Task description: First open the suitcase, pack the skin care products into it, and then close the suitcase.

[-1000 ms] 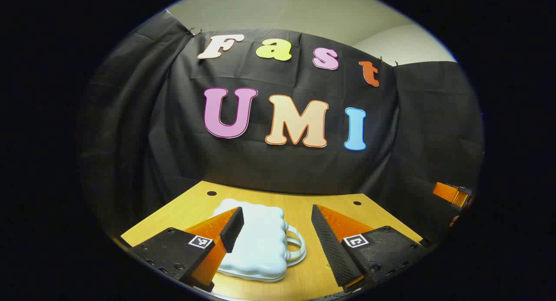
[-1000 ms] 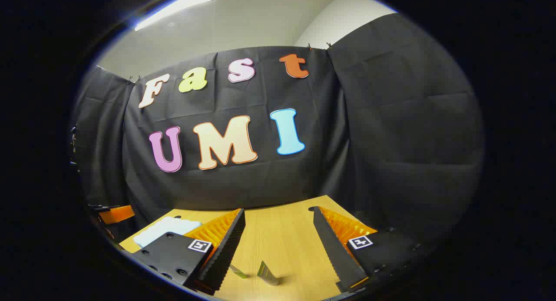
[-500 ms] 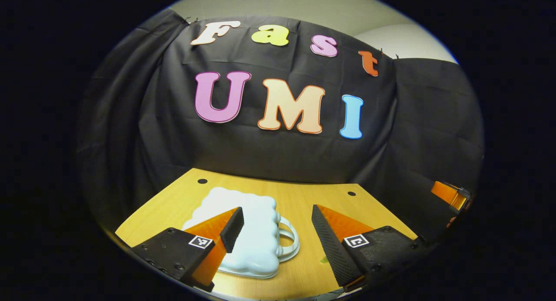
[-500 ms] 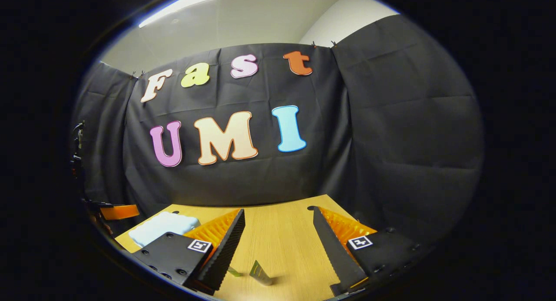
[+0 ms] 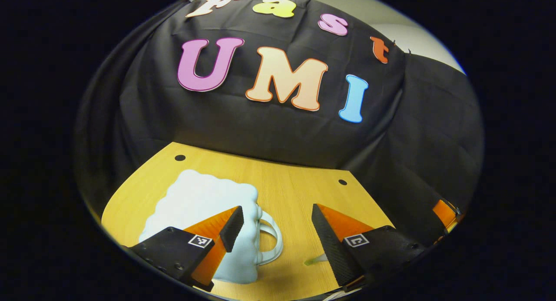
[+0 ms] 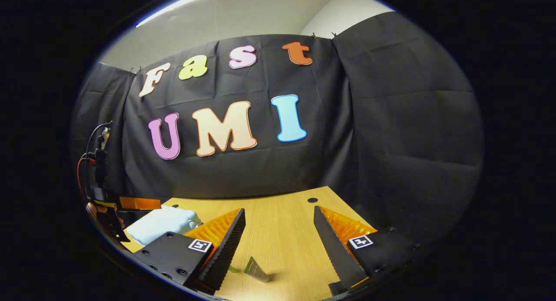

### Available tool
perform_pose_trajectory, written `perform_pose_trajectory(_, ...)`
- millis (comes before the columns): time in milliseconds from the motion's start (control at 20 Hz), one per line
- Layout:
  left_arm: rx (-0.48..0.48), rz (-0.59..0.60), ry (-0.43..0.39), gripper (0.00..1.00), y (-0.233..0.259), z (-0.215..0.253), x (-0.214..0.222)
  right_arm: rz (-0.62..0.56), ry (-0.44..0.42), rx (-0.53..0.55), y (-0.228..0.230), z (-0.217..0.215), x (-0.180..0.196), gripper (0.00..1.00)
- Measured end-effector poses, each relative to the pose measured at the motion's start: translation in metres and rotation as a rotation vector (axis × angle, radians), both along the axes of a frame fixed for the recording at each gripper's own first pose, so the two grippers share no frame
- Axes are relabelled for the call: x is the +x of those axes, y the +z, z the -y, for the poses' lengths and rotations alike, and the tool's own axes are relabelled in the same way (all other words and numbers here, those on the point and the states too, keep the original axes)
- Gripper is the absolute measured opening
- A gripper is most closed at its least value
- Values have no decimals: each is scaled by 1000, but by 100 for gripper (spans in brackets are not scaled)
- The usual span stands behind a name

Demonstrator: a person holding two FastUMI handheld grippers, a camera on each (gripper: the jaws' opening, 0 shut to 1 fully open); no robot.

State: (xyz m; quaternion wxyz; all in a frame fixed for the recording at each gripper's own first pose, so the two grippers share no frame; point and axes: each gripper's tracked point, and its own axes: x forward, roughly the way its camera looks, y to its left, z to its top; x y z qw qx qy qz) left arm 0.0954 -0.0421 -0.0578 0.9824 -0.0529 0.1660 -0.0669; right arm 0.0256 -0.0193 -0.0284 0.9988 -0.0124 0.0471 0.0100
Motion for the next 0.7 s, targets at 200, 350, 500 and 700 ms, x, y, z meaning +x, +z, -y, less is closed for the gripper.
perform_pose_trajectory(200, -22, -98, -55, 95, -13, 20, 17, -19, -8, 10, -5, 8, -4, 98)
perform_pose_trajectory(350, -26, -177, -61, 95, -28, 28, 27, -22, -22, 4, -7, 19, -6, 98)
perform_pose_trajectory(500, -44, -256, -66, 95, -44, 35, 35, -44, -40, 8, -14, 30, -11, 98)
perform_pose_trajectory(700, -36, -384, -41, 95, -71, 37, 41, -57, -55, 30, -19, 40, -18, 98)
